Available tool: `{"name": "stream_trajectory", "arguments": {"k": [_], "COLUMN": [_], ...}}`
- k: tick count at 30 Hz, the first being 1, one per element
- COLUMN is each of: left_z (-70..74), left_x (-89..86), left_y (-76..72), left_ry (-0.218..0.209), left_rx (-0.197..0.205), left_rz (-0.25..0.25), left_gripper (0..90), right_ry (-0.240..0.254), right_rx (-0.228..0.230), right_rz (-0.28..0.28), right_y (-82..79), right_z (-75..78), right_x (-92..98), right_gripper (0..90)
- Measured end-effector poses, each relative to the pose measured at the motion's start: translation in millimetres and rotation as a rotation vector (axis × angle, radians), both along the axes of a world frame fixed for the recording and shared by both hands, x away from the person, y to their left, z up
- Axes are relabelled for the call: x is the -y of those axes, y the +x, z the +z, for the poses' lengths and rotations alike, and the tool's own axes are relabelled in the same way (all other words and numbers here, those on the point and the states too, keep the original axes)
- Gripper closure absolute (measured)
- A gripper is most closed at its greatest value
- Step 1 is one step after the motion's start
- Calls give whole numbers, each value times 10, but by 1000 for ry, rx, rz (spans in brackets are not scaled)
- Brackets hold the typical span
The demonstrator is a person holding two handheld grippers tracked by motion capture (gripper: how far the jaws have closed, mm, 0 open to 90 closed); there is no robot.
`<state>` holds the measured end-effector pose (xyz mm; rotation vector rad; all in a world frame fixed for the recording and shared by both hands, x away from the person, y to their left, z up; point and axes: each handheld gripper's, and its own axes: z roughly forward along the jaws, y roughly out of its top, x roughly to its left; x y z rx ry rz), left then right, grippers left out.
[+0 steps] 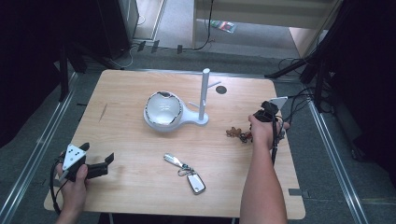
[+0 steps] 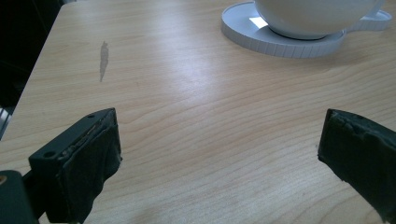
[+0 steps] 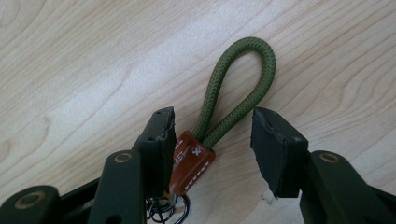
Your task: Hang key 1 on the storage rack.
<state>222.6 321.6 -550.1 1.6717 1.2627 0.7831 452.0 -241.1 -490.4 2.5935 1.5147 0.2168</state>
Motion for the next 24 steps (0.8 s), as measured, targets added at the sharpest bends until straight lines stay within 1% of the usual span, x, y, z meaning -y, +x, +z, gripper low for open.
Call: {"name": "stream_trajectory", "arguments": {"k": [6, 9, 11, 16, 18, 19, 22, 24], "left_z": [0, 1, 0, 0, 0, 0, -1, 0], "left_x": [-3, -3, -3, -4, -3, -3, -2, -2], "left_y": [2, 1, 2, 2, 3, 3, 3, 3], "left_ry": [-2, -2, -2, -3, -3, -3, -2, -2], "left_rx": [0, -1, -1, -1, 0, 0, 0, 0], "left_rz": [1, -1, 0, -1, 1, 1, 1, 0], "left_gripper": [0, 0, 0, 0, 0, 0, 0, 0], "right_ry": [-13, -28, -20, -24, -11, -11, -31, -51], "right_rx": [-7, -26, -26, -21, -36, -34, -28, -28], "right_rz": [3, 9, 5, 16, 24, 23, 26, 40], "right_y": [13, 23, 28, 31, 31, 29, 24, 20], "right_z": [-28, -65, -71, -78, -108, -118, -127, -130], "right_x": [-42, -57, -67, -78, -77, -77, -90, -103], "right_gripper": [513, 523, 541, 560, 577, 587, 617, 657]}}
